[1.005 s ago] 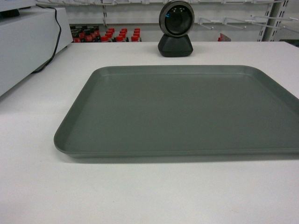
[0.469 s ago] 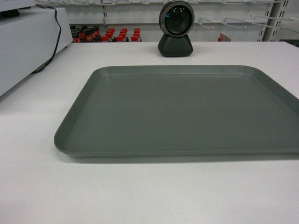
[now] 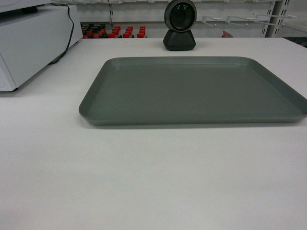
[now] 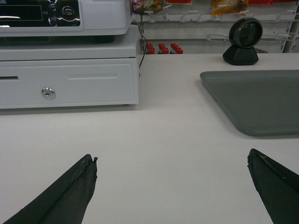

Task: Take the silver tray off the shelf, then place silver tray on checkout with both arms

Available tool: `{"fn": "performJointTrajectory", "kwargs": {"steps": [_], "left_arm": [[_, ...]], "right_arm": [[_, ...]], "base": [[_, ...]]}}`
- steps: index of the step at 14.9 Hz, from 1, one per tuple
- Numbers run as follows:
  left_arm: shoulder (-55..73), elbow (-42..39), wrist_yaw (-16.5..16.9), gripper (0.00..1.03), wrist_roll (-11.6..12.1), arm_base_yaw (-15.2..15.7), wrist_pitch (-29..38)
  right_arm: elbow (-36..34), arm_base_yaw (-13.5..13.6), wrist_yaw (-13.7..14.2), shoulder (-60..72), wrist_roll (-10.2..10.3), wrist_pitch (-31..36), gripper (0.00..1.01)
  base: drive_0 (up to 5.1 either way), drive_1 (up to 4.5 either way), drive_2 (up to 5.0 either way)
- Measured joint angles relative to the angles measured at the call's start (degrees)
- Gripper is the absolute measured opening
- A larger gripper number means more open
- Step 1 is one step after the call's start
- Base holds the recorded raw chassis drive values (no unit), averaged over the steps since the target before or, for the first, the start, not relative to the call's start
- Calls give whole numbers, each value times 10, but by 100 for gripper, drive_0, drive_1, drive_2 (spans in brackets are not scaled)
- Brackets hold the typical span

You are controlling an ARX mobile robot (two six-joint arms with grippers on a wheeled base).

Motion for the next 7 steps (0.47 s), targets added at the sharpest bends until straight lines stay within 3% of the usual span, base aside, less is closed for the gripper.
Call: {"fn": "performJointTrajectory", "kwargs": {"steps": [7], "left_arm": [[0, 0, 0, 98, 0, 0, -1]], "right_arm": [[0, 0, 0, 0, 0, -1, 98]], "base": [[-6, -419, 406]]}}
